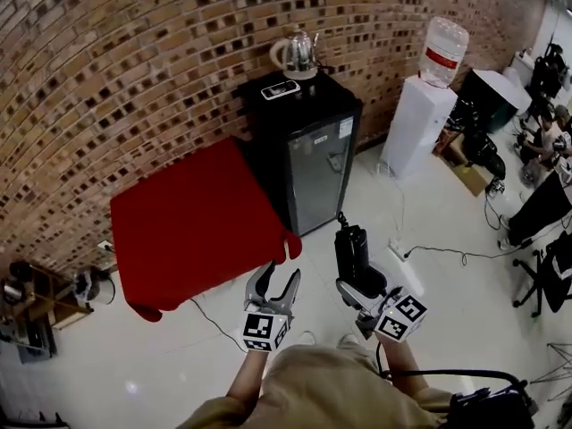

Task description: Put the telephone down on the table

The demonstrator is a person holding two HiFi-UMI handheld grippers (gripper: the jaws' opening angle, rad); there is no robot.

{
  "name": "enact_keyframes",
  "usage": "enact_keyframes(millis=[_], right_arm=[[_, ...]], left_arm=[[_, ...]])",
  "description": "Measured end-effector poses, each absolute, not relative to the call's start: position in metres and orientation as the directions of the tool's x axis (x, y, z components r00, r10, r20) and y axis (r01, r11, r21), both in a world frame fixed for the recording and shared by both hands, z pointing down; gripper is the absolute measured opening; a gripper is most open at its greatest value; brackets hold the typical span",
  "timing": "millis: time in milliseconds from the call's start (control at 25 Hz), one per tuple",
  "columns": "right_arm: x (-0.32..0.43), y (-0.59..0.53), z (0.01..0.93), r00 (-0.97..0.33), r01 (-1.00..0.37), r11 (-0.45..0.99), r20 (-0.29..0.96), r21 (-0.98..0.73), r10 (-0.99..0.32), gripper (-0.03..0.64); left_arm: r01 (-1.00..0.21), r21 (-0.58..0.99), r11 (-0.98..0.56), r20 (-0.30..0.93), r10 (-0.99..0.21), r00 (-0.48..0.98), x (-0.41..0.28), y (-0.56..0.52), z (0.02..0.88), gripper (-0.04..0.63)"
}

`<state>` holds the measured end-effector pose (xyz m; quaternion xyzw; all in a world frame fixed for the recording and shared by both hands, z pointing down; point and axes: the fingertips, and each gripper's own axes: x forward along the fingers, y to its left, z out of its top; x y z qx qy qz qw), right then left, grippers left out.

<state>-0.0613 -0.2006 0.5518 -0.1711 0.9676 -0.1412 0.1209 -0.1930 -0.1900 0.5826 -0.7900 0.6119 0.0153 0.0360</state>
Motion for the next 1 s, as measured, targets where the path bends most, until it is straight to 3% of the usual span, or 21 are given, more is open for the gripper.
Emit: enact_keyframes(millis=[240, 520, 1000], right_arm=[[-0.156, -0.212, 0.544, -0.971, -0.104, 0.946, -0.176, -0.307, -0.164, 0.291], [-0.197, -0.252, 0.543, -0.989, 0.055, 0.959, -0.15, -0.279, 0.013, 0.291], [-0.242, -0.326, 0.564, -0.992, 0.111, 0.949, -0.089, -0.297, 0.088, 0.291]], left_arm=[[-0.998, 0.025, -0.052, -0.059, -0.997, 0.05, -0.278, -0.177, 0.592, 0.229], [-0.993, 0.055, 0.106, -0.081, -0.991, -0.11, -0.314, -0.21, 0.588, 0.229], [-0.978, 0.048, 0.205, -0.1, -0.973, -0.209, -0.36, -0.274, 0.577, 0.222]])
